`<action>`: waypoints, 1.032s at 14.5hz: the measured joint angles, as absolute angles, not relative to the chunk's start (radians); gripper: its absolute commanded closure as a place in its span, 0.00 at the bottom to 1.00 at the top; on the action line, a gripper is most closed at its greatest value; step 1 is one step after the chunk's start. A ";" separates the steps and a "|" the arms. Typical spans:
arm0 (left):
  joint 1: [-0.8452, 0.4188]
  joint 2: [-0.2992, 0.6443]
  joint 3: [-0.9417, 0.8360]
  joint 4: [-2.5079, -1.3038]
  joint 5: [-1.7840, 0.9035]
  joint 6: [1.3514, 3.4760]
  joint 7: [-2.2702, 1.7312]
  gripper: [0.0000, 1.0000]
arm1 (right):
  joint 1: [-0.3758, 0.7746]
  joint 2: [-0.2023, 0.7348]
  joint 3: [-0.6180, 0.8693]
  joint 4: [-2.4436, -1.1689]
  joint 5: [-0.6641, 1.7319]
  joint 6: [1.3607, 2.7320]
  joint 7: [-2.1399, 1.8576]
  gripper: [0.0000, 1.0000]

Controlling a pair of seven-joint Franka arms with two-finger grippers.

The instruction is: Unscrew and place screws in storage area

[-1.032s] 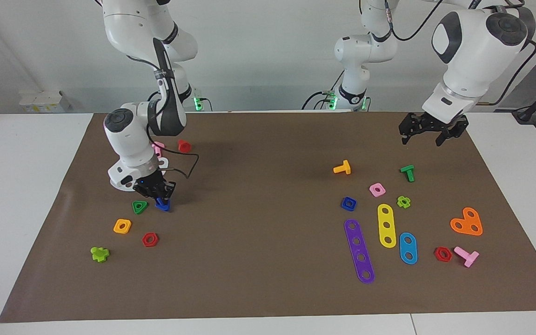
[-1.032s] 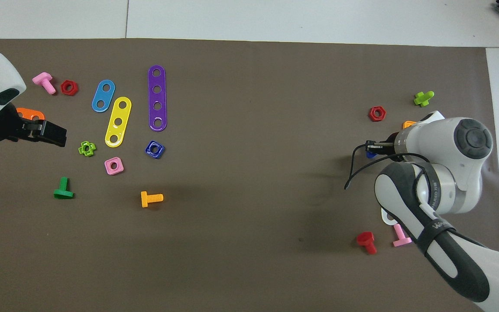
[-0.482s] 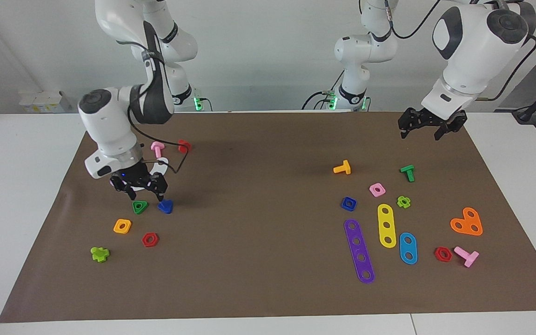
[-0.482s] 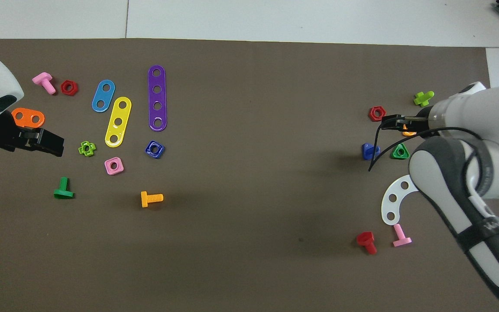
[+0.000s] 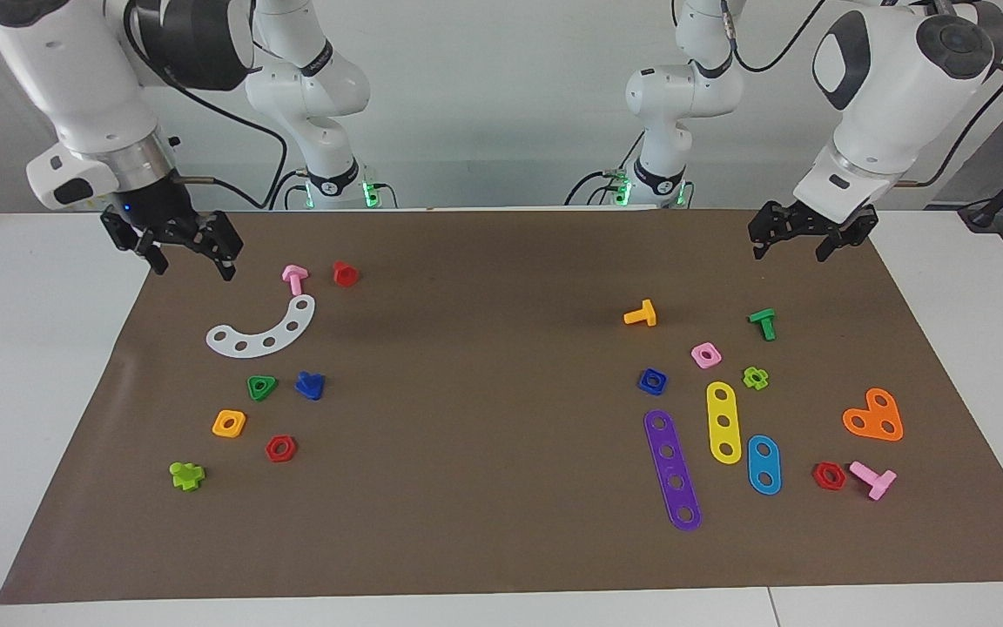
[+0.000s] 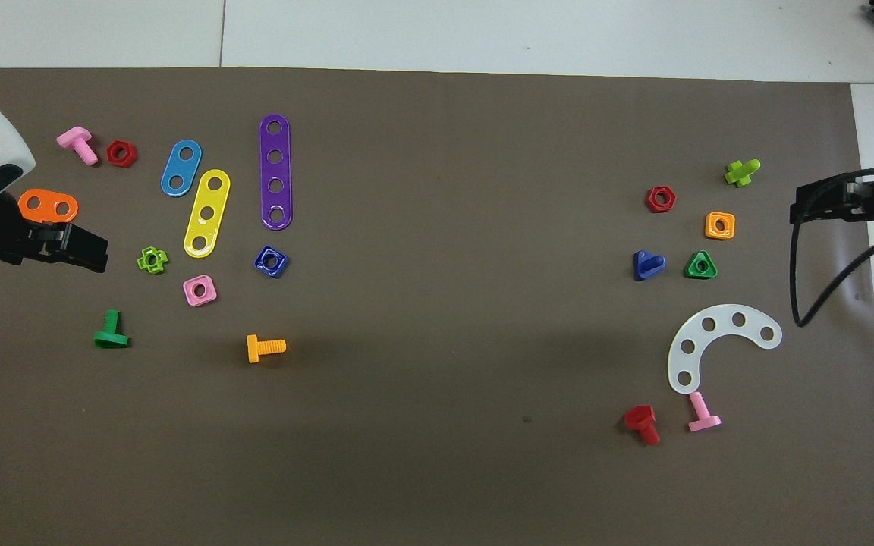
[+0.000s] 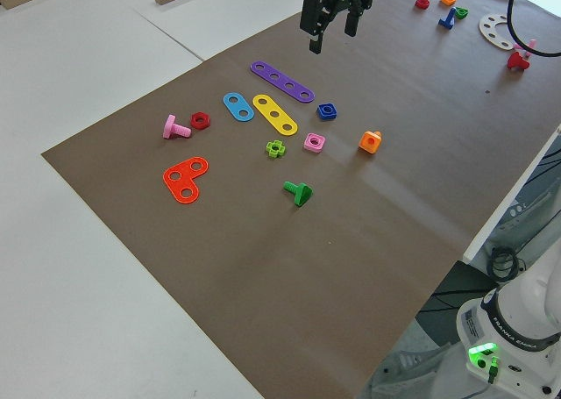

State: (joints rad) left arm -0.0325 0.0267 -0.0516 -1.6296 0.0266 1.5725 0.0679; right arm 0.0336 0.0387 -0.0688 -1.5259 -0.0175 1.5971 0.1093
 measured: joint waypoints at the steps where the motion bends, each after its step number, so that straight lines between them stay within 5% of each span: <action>1: -0.033 0.026 -0.052 -1.630 0.027 1.577 0.068 0.01 | 0.034 0.029 -0.069 -1.516 -0.018 1.556 0.109 0.00; 15: -0.033 0.025 -0.054 -1.632 0.019 1.643 0.068 0.00 | 0.038 -0.019 -0.056 -1.614 -0.017 1.566 0.109 0.00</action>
State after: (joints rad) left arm -0.0331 0.0253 -0.0541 -1.6320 0.0194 1.6433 0.0679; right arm 0.0376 -0.0186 -0.0555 -1.6143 -0.0170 1.5664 0.1093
